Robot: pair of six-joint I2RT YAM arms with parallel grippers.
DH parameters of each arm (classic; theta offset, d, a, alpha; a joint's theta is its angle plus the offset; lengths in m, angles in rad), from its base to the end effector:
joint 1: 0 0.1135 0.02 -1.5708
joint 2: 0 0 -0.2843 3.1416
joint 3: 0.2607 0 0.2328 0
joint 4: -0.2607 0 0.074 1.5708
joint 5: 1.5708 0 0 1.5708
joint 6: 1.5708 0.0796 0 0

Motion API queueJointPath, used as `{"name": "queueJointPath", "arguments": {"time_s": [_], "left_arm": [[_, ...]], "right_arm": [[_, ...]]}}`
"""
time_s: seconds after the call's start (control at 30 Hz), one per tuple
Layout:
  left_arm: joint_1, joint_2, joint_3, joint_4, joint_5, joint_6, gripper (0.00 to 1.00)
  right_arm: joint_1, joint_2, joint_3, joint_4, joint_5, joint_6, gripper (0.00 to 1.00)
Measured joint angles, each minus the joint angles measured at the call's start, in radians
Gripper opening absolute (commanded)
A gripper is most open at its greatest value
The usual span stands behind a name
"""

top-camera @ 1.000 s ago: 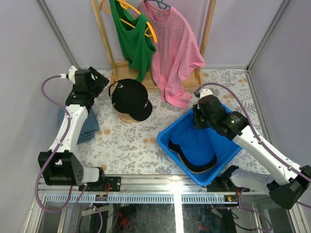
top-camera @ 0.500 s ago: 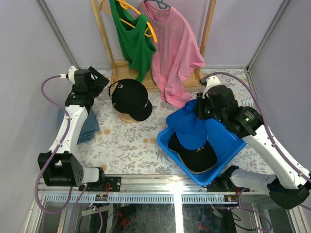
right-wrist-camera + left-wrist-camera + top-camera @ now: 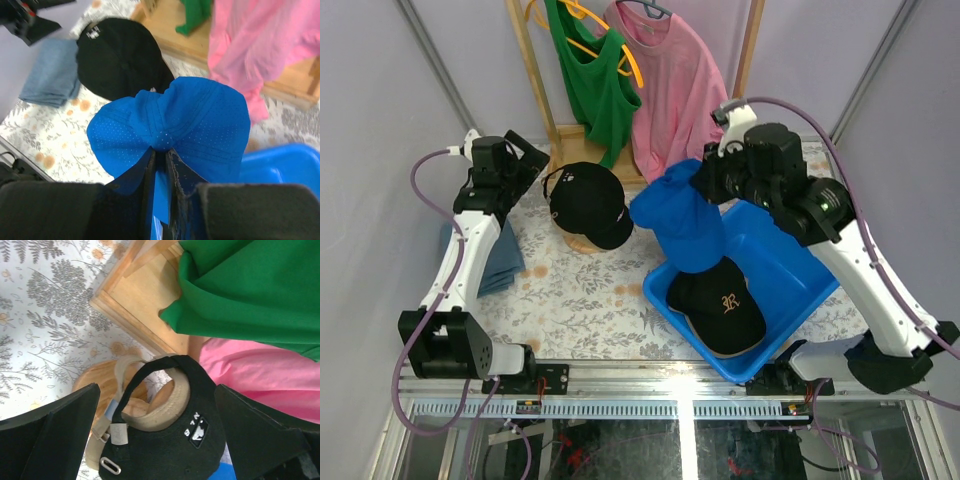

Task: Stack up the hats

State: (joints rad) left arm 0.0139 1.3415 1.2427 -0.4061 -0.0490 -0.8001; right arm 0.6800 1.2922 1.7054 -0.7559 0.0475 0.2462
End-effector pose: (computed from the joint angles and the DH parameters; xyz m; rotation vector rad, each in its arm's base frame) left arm 0.3194 0.0083 0.3536 -0.8605 1.9194 -0.4276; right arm 0.2110 0.1658 0.4805 -0.3889 1.9168 0.5743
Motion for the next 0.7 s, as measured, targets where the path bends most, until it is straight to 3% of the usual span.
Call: {"name": "queueJointPath", "arguments": {"time_s": [0.2, 0.53, 0.7], "left_arm": [[0.0, 0.017, 0.044, -0.002, 0.1, -0.033, 0.98], [0.007, 0.023, 0.063, 0.02, 0.273, -0.114, 0.98], [0.045, 0.015, -0.01, 0.132, 0.398, -0.22, 0.97]], "right_arm": [[0.0, 0.171, 0.193, 0.105, -0.122, -0.035, 0.16], [0.01, 0.394, 0.28, 0.272, -0.268, -0.027, 0.15], [0.016, 0.485, 0.348, 0.313, -0.332, -0.018, 0.15]]}}
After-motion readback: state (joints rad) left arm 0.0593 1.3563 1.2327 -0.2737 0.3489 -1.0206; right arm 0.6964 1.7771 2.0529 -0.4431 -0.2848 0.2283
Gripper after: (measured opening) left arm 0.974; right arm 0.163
